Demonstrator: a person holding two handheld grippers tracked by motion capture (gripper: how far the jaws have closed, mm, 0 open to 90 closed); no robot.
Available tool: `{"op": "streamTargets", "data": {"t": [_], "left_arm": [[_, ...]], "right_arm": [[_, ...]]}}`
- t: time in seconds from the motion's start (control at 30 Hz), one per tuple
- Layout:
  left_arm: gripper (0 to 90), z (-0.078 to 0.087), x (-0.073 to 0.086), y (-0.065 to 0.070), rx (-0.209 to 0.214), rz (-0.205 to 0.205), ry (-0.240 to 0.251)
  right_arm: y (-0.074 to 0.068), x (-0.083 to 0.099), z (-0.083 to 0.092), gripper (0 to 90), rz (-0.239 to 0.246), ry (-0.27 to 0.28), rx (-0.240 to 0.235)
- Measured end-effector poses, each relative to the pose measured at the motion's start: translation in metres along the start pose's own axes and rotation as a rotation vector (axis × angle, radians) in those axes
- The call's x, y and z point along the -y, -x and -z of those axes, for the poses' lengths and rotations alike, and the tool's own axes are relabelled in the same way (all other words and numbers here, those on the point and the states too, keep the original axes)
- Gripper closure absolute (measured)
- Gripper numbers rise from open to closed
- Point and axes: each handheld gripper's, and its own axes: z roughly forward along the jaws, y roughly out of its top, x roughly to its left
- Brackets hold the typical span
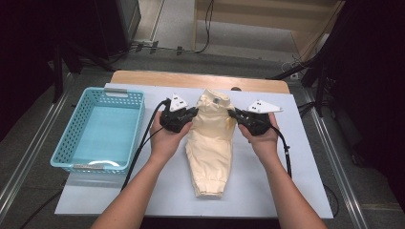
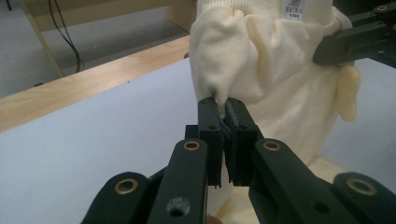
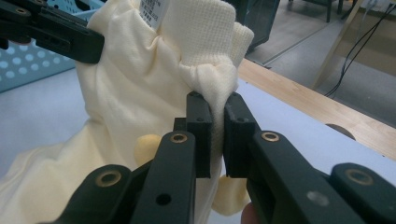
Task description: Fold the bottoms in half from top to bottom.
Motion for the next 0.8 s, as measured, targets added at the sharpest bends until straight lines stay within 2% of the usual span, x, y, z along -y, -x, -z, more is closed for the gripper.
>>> {"op": "streamTargets", "data": {"t": [0.13,0.43,0.53,0.8], "left_arm": [[86.7,0.008,0.008,0.006,0.011,0.0,0.006],[86.7,0.027,0.023,0.025,0.031,-0.062,0.01],[86.7,0.032,0.028,0.03,0.045,-0.07,0.013],[86.6,0.047,0.049,0.04,0.074,-0.079,0.015]], "right_arm": [[-0.008,0.006,0.007,81.0,0.009,0.012,-0.011],[-0.025,0.022,0.025,81.0,0.018,0.036,-0.023],[-0.033,0.028,0.032,81.1,0.05,0.041,-0.009],[-0.054,0.043,0.047,81.1,0.064,0.049,-0.026]]}}
